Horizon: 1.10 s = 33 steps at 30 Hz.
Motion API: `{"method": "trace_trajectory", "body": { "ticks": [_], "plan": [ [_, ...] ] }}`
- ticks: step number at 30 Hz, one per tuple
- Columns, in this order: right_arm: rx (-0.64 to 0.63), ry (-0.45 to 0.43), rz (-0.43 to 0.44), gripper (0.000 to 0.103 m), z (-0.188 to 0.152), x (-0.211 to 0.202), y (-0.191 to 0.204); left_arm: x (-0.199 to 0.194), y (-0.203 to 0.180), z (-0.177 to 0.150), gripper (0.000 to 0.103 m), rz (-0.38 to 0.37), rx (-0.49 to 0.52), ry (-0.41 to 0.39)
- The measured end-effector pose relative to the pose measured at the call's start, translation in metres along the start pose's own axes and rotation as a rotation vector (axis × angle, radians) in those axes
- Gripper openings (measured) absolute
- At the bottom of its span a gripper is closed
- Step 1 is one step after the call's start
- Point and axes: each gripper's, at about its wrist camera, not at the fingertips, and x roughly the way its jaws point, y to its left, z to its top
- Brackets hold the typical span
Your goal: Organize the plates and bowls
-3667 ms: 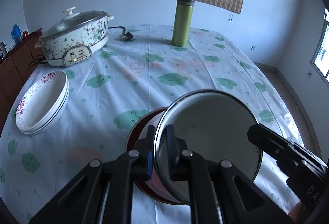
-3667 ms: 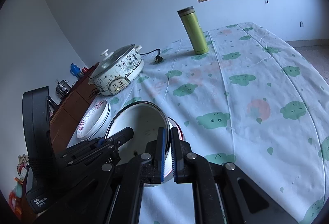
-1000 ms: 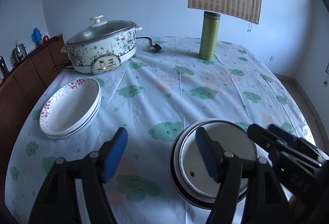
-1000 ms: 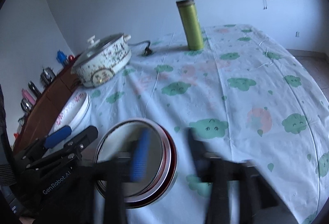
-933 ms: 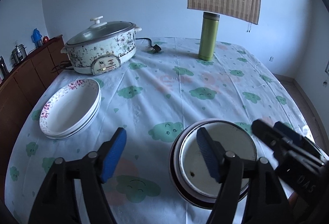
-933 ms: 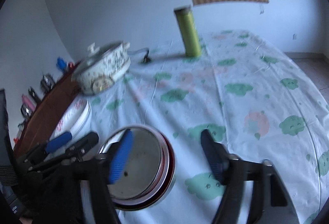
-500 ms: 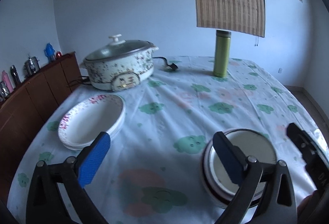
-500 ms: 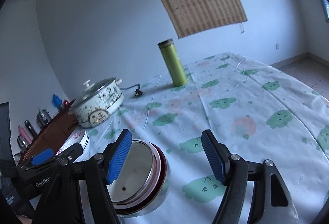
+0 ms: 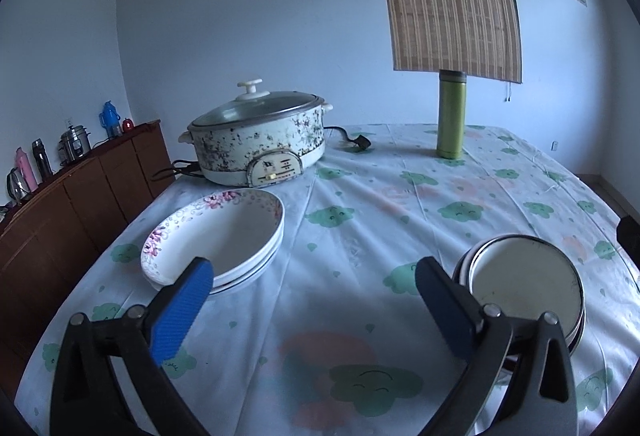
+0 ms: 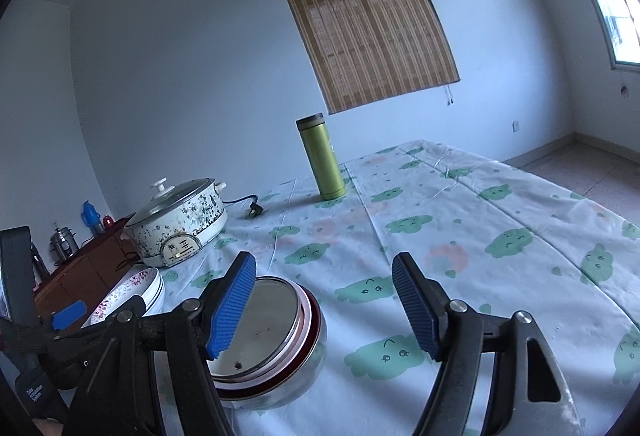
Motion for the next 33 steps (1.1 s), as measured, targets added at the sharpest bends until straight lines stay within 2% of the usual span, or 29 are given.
{"method": "trace_trajectory", "body": {
  "ticks": [6, 11, 20, 29, 33],
  "plan": [
    [0.017, -0.04, -0.026, 0.074, -0.002, -0.011, 0.007, 0.0, 0.008, -0.006, 0.103, 0.0, -0.013, -0.029],
    [0.014, -0.075, -0.031, 0.079, -0.007, -0.017, 0.022, 0.008, 0.01, -0.009, 0.103, -0.001, -0.013, -0.007],
    [-0.043, -0.088, -0.036, 0.08, -0.012, -0.014, 0.032, 0.005, 0.011, -0.009, 0.103, -0.005, -0.018, -0.017],
    [-0.093, -0.158, -0.053, 0.08, -0.013, -0.023, 0.039, 0.001, 0.012, -0.008, 0.103, -0.02, -0.021, -0.03],
    [-0.106, -0.182, -0.054, 0.086, -0.014, -0.027, 0.042, -0.001, 0.012, -0.007, 0.103, -0.026, -0.026, -0.036]
  ]
}}
